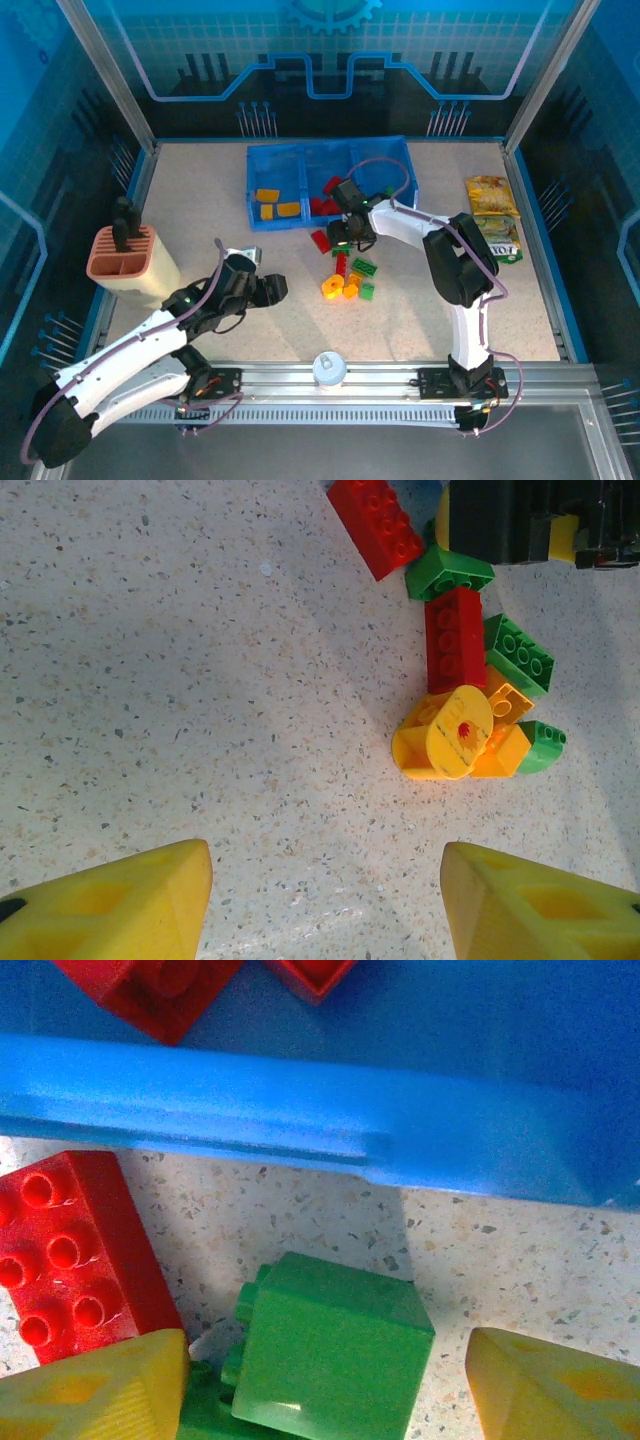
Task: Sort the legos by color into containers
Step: Pick up the lego from the center of the table.
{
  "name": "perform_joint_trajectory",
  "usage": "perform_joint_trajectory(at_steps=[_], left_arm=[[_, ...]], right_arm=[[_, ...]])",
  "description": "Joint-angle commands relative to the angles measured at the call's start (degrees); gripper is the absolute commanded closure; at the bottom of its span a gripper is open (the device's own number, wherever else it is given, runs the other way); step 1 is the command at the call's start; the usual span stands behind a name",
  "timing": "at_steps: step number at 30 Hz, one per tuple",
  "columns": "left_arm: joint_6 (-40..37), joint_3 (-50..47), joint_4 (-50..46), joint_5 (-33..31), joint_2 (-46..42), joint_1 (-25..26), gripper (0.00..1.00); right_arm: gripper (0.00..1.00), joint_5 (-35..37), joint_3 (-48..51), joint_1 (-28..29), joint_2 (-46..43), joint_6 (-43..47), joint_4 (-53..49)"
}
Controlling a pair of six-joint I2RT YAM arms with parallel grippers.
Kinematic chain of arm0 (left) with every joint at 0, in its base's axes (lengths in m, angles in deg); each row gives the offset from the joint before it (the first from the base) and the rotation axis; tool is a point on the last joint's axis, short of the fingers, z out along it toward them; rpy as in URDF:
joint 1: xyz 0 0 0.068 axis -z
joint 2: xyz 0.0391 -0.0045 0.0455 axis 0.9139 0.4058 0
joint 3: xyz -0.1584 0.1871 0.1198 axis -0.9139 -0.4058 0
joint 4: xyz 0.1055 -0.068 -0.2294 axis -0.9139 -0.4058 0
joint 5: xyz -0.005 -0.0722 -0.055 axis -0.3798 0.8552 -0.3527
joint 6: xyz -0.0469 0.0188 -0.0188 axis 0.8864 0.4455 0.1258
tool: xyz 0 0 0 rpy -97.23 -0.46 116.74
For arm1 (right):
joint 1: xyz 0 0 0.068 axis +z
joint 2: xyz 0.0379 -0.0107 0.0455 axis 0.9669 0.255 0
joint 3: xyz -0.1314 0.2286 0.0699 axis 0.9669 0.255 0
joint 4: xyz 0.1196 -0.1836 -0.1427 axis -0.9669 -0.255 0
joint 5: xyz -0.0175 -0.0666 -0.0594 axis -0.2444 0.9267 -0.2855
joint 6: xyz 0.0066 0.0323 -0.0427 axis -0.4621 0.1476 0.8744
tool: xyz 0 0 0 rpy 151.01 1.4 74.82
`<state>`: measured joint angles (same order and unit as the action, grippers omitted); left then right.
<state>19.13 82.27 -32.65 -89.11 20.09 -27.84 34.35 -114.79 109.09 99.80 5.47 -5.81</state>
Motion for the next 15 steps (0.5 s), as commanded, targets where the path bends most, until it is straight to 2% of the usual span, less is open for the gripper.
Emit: perform_joint_trajectory(at_steps=[1,8,12,15], left_arm=[[0.0,-1.0,-1.1,-1.2,-0.8,0.3,0.37],[0.1,-1.3,-0.7,-1.3,-0.8,0.3,0.37],[0.0,-1.2,-0.8,-1.3,-0.7,0.3,0.37],[-0.1,-1.2,-0.7,-1.4,-0.5,0.3,0.37]], right_arm=[[0.29,1.1,-1.1,1.0,1.5,-0.8,-2.1],[0.54,3.0,2.7,1.9,-0.8,-1.4,-0.3],[0.6,3.4,4.3,2.2,-2.9,-1.4,-0.5],[0.61,4.5,5.5,2.7,-6.1,-1.3,-1.1]])
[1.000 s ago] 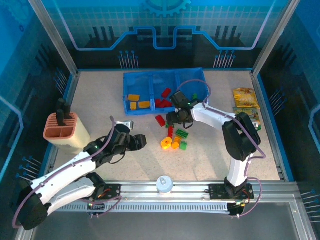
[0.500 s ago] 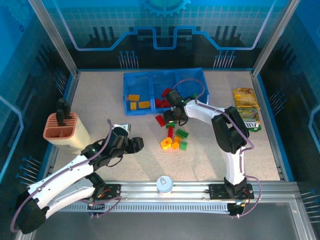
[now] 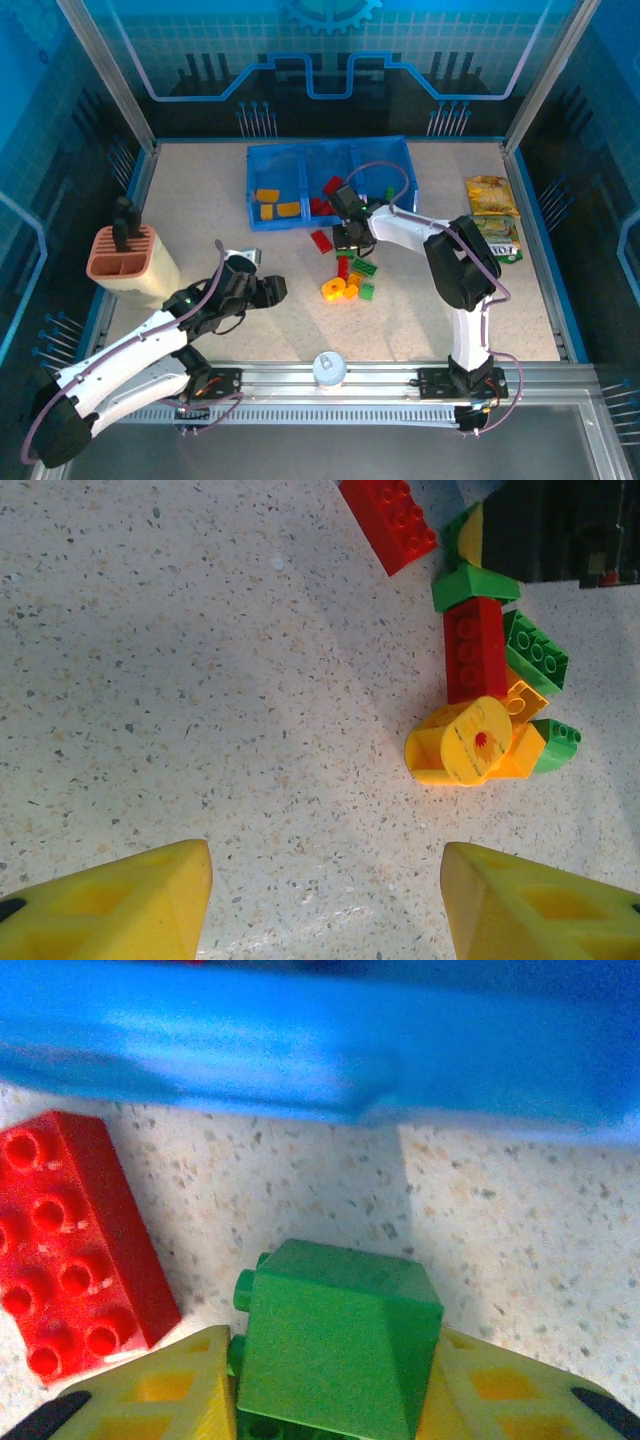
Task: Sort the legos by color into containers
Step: Pick up the lego from the center of the table, then place the lego in the container.
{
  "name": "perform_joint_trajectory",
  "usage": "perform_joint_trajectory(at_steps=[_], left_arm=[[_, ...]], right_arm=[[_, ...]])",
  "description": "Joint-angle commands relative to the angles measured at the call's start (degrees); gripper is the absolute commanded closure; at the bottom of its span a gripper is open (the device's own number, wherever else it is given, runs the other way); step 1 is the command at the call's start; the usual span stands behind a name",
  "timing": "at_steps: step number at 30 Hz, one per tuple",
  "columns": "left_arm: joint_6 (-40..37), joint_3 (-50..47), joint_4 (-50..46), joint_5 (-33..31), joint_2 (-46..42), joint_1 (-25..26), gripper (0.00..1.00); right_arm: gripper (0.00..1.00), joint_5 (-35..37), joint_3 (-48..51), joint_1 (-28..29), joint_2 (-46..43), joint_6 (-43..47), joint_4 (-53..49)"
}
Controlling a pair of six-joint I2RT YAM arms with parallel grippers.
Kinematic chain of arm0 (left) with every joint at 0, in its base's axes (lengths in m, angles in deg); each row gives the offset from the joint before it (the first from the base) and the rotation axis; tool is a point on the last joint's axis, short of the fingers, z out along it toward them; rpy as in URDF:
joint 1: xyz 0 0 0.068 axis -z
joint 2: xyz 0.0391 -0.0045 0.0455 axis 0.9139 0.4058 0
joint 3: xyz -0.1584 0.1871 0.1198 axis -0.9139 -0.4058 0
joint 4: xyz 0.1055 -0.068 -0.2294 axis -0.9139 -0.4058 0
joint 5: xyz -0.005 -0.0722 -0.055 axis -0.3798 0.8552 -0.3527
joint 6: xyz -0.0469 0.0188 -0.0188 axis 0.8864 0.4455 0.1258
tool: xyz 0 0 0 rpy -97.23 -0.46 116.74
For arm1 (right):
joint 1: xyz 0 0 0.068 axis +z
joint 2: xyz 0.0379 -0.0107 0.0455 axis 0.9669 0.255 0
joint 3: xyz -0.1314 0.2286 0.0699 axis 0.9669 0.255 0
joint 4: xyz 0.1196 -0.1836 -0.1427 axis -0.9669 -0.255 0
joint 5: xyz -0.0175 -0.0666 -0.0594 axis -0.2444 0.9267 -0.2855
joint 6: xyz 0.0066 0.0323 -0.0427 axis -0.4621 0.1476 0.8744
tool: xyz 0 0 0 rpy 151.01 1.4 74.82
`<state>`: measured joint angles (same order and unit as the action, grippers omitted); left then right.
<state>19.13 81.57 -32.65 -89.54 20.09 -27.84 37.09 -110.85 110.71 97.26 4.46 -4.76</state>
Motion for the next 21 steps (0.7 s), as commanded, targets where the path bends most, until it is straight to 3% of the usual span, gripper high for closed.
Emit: perform_joint_trajectory(at_steps=[1,7,11,17,21], left_arm=[[-0.1,-0.4,-0.6,-1.0,-0.3,0.4,0.37],[-0.2,0.1,0.3,-0.8,0.9,0.4,0.37],[-0.5,0.8,1.1,-0.3,2.5,0.3,0.37],[-0.9,1.8,0.7,0.1,3.0,0.4,0.37],[-0.6,1.7,0.0,-0.2,2.1,0.4,0.37]], right_arm=[[0.61,2.1,2.4,1.2,-5.3,-0.3,-2.1],[0.61,5.5,5.7,0.2,-15.5,0.5,-2.8],[0.6,5.1,6.4,-3.5,-19.0,1.9,-3.0],[0.6,0.4,4.3,-13.5,-18.1,3.8,-2.1],[0.6,-2.2,-2.2,-18.0,-11.6,5.7,-3.4]])
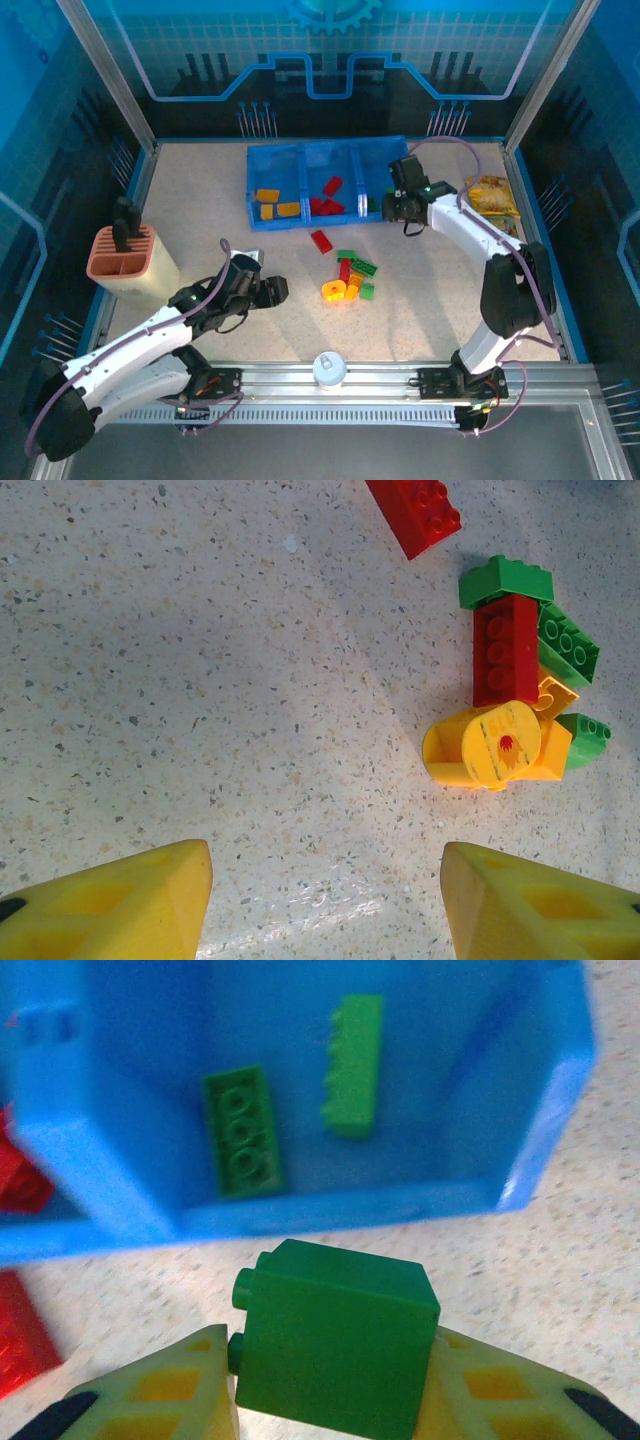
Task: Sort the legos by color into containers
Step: Place the lego in the container, then pick up the lego from the center of the table.
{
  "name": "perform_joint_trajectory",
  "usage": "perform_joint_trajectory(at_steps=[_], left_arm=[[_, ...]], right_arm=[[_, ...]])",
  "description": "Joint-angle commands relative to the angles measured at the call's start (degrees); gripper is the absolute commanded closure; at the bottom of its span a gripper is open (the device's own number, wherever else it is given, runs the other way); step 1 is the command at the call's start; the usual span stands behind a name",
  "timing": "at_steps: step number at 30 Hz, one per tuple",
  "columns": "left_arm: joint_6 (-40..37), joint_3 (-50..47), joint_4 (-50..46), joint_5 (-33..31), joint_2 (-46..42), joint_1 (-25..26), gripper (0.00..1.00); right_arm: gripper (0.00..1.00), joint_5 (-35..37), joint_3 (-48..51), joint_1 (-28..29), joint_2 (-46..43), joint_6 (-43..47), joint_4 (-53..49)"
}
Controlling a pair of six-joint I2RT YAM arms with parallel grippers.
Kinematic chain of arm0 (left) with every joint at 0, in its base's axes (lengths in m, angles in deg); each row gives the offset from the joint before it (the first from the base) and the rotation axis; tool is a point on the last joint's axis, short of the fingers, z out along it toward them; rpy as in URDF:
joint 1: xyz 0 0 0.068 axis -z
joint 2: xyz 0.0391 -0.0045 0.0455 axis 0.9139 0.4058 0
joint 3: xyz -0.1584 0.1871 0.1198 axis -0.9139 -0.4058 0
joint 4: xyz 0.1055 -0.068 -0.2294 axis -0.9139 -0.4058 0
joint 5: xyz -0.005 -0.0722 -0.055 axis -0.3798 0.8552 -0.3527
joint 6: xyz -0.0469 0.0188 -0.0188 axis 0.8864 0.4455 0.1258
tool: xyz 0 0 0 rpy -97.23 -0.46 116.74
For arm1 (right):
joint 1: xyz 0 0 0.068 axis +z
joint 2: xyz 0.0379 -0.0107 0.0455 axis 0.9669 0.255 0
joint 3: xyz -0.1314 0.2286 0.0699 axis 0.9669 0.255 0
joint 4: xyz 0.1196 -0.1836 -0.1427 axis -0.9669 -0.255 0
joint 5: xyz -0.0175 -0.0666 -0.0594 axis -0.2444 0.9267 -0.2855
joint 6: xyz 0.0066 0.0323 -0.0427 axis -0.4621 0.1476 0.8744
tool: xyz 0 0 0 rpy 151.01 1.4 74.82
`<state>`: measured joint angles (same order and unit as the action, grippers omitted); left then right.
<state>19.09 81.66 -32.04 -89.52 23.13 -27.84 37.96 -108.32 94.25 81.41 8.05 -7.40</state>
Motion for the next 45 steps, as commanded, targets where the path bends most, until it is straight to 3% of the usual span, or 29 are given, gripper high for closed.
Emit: perform_joint_trajectory(at_steps=[1,10,12,14,21,29,33,43,45], left_arm=[[-0.5,1.6,-0.9,-0.3,-1.2,0.5,0.37],[-0.6,1.9,-4.2,-1.8,-3.7,0.8,0.37],[-0.5,1.9,-4.6,-2.1,-4.2,0.8,0.37],[-0.4,1.7,-4.9,-2.3,-4.4,0.8,0.37],[-0.6,1.5,-3.6,-2.1,-3.3,0.8,0.37],[-0.8,1.7,0.8,-0.5,1.7,0.9,0.37],[-1.0,2.0,2.8,0.5,4.1,1.0,0.37],[-0.8,1.7,1.7,0.2,2.7,1.1,0.37],[-0.7,1.0,0.6,-0.5,0.9,1.1,0.37]], right_arm=[[0.6,-3.3,-6.4,-2.0,5.9,2.6,-1.1],[0.57,-2.9,-21.8,-3.3,19.6,4.6,-6.0],[0.49,-3.4,-23.7,-3.4,21.0,4.7,-7.0],[0.33,-3.5,-23.8,-3.2,20.6,4.6,-7.1],[0.27,-1.7,-13.4,-1.4,9.6,4.1,-2.6],[0.27,-12.5,5.7,4.6,-5.9,9.2,5.8],[0.25,-13.5,9.7,8.4,-6.6,6.1,5.2],[0.22,-4.9,9.4,17.3,2.0,-9.4,4.3],[0.16,-3.5,8.0,18.5,3.7,-10.4,3.2]])
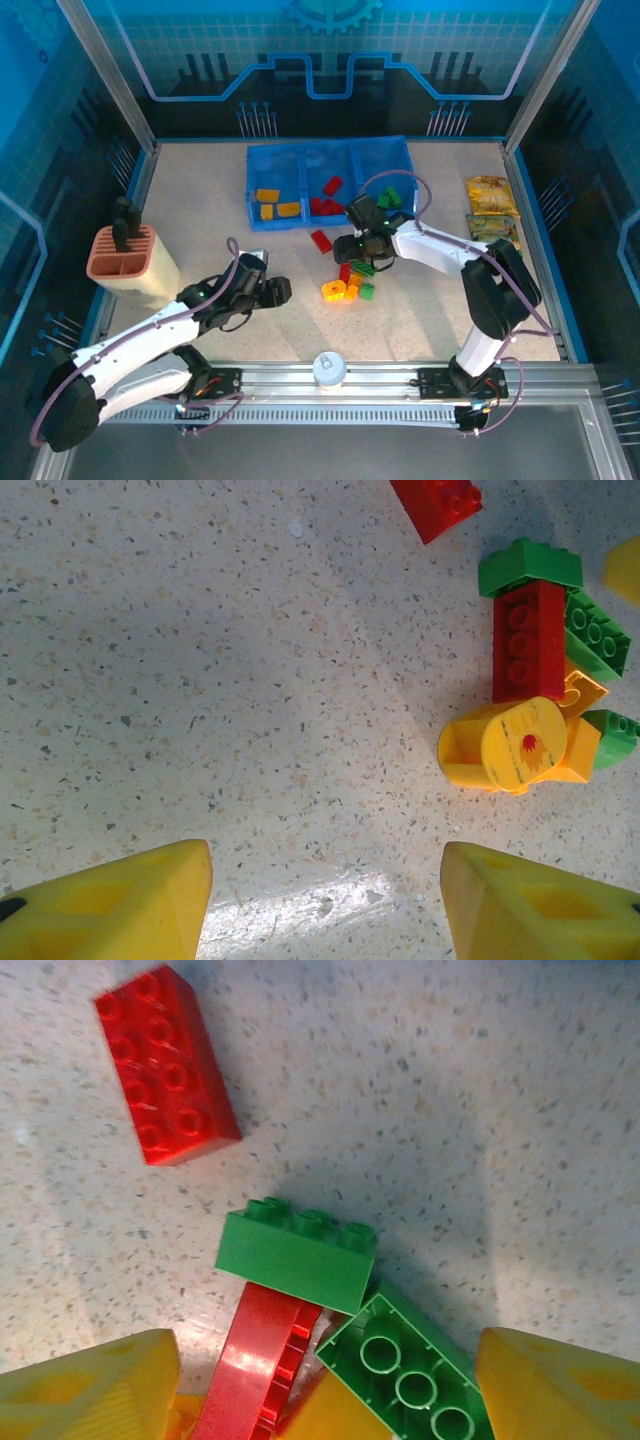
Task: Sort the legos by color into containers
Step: Pick up the lego from the center of the table.
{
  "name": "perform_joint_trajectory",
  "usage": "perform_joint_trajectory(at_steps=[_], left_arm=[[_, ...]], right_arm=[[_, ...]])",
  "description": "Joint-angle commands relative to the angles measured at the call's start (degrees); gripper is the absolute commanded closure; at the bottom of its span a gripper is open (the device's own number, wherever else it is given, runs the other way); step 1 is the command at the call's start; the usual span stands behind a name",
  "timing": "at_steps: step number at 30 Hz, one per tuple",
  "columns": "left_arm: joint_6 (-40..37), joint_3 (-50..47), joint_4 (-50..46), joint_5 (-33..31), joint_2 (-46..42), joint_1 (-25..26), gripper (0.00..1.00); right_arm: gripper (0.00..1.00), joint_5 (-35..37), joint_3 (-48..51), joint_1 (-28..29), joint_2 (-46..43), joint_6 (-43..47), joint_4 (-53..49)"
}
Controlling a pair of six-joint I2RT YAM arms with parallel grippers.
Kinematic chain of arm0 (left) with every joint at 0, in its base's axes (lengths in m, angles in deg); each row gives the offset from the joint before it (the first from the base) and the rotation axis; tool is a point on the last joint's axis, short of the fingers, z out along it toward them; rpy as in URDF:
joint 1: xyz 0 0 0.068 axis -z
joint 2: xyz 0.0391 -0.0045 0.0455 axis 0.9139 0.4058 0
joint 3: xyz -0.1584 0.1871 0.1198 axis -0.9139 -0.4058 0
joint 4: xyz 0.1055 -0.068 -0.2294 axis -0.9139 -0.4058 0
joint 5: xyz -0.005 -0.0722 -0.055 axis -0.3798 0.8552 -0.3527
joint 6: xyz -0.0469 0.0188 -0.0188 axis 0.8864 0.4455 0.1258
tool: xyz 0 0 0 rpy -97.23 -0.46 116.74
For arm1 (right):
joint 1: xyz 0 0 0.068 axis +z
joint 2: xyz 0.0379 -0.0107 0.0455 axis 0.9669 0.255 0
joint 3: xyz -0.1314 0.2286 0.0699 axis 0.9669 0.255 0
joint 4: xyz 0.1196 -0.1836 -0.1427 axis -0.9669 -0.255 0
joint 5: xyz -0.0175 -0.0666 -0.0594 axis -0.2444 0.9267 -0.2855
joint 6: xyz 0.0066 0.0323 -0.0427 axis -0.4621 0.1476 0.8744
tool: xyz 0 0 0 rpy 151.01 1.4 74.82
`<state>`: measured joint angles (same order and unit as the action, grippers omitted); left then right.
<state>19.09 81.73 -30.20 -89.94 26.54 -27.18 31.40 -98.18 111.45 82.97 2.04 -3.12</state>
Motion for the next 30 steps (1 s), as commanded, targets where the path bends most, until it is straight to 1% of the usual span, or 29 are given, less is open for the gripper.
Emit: perform_joint_trajectory(at_steps=[1,7,17,23,26,30], left_arm=[[-0.6,0.6,-1.8,-0.4,-3.6,0.4,0.37],[0.5,-1.7,-2.9,-1.5,-7.5,0.5,0.37],[0.1,-1.3,-3.1,-1.5,-7.6,0.4,0.37],[0.2,-1.8,-3.0,-1.5,-7.9,0.4,0.37],[0.1,-1.8,-3.3,-1.6,-8.1,0.4,0.37],[-0.1,-1.7,-3.4,-1.8,-8.0,0.4,0.37]], right_arm=[[0.15,4.0,-2.9,1.7,2.9,-4.9,-1.8],[0.16,6.5,-5.6,3.5,6.3,-6.4,-3.1],[0.2,7.2,-9.2,3.8,10.6,-6.2,-4.0],[0.26,7.2,-11.6,3.9,14.1,-5.7,-4.5],[0.35,6.5,-13.2,3.9,15.9,-4.9,-4.6],[0.51,6.2,-15.0,4.2,17.6,-4.4,-6.0]])
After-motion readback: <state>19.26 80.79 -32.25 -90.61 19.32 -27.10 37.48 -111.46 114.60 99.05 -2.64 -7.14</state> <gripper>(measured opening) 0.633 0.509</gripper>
